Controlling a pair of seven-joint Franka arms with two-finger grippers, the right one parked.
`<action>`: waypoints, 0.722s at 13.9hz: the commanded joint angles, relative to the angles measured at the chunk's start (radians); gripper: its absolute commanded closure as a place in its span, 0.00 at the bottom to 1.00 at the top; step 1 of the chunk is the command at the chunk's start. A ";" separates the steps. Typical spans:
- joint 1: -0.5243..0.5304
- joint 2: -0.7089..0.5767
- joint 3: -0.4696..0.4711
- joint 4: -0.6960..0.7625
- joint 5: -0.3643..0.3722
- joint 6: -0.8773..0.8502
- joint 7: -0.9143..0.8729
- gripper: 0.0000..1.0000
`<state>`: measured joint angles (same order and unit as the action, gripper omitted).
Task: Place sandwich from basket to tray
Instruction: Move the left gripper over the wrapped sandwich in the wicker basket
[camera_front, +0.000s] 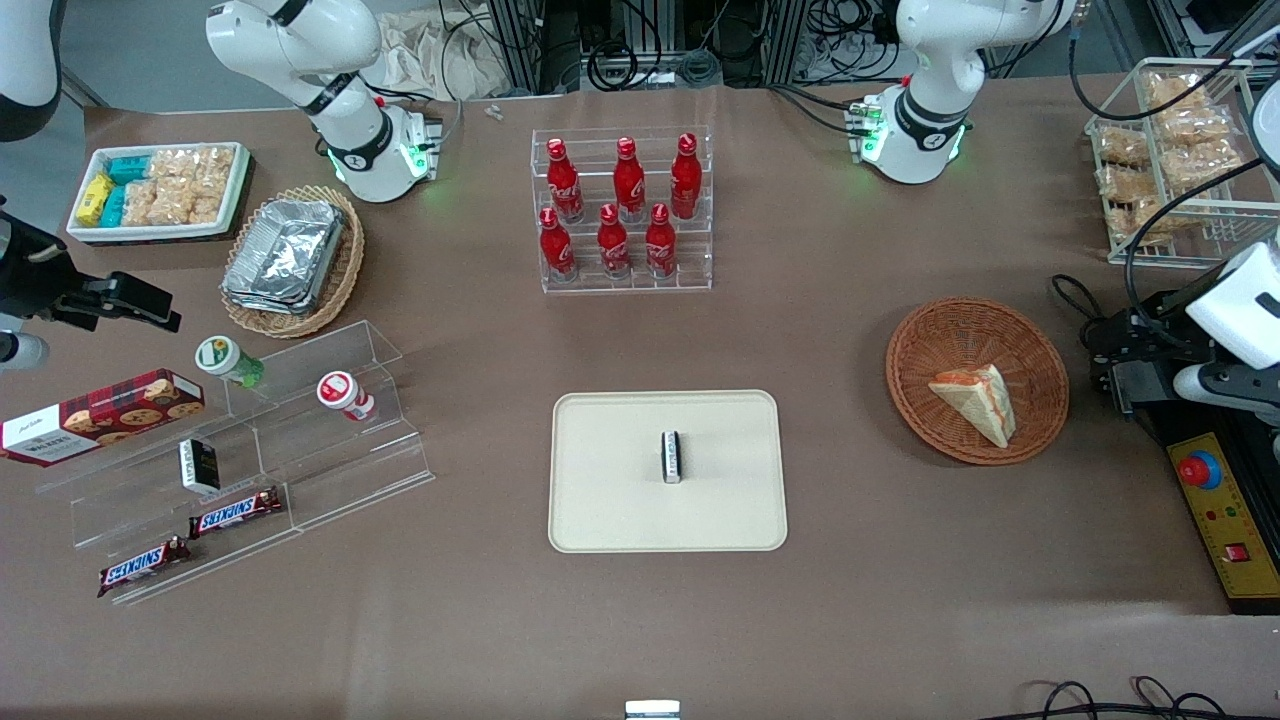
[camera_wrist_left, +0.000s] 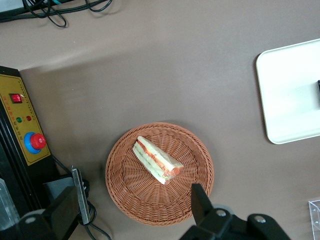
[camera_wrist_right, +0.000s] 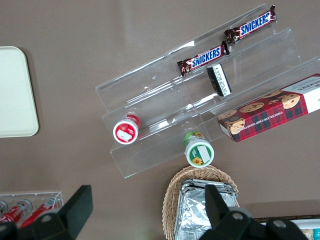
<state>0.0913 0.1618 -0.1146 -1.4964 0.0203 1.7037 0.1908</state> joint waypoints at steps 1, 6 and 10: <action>-0.011 0.030 0.012 0.039 0.009 -0.027 0.009 0.00; -0.007 0.016 0.016 -0.037 0.018 -0.036 -0.037 0.00; 0.012 -0.070 0.016 -0.291 0.001 0.139 -0.236 0.00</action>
<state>0.1003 0.1694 -0.0985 -1.6242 0.0218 1.7365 0.0669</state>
